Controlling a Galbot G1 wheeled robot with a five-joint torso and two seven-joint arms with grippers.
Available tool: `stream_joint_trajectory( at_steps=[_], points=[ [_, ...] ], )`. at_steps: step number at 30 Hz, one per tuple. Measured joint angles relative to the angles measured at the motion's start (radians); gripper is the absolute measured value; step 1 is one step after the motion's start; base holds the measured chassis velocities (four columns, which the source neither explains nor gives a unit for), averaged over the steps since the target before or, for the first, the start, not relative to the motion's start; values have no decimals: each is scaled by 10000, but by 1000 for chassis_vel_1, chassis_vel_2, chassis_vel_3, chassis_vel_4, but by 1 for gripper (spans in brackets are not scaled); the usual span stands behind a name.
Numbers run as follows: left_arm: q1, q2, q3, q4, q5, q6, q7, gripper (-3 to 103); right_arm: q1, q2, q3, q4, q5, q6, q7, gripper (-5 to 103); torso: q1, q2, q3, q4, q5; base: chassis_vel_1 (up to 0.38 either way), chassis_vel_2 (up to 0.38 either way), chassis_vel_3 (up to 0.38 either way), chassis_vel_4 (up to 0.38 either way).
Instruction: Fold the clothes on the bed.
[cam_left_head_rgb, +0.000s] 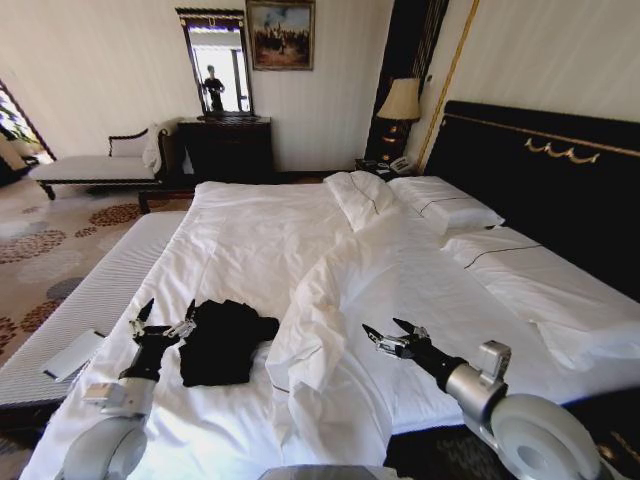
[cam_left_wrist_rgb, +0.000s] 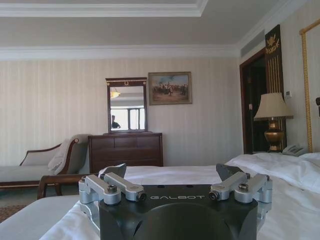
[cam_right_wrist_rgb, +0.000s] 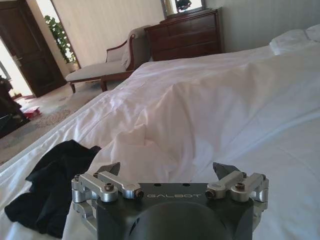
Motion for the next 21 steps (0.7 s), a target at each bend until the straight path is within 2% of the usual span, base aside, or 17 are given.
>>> stream_joint_trajectory(
  at_steps=[1, 2, 3, 7, 14, 17, 19, 21],
  points=[
    [-16, 0, 2, 22, 6, 8, -9, 100, 172, -261, -158, -2, 72, -56, 2, 100, -1, 0, 0, -1, 0, 0, 0, 0, 0],
    [-58, 2, 5, 69, 9, 29, -32, 100, 646, -825, -520, -9, 259, -171, 6, 100, 0, 0, 0, 0, -3, 0, 0, 0, 0],
    [-58, 2, 5, 69, 9, 29, -32, 100, 646, -825, -520, -9, 259, -171, 6, 100, 0, 0, 0, 0, -3, 0, 0, 0, 0],
    [-104, 9, 0, 102, 7, 67, -65, 100, 1565, -1668, -1280, -169, 606, -245, 85, 100, 0, 0, 0, 2, -4, 0, 0, 0, 0],
    [-195, 23, -26, 239, -4, 86, -80, 100, 1815, -1887, -1910, -585, 771, -285, 143, 100, 0, -1, 0, -4, -1, 0, 0, 0, 0],
    [-269, 44, 44, 259, -34, 162, -130, 100, 2191, -1953, -2476, -665, 1273, -363, 356, 100, -1, 0, 0, -2, -4, 0, 0, 0, 0],
    [-409, 71, 72, 259, -39, 213, -175, 100, 2641, -2085, -3165, -943, 1311, -391, 416, 100, -1, 0, 0, -1, -3, 0, 0, 0, 0],
    [-446, 74, 74, 262, -46, 226, -189, 100, 2744, -2103, -3293, -1015, 1313, -392, 416, 100, 0, 0, 0, -1, -3, 0, 0, 0, 0]
  ],
)
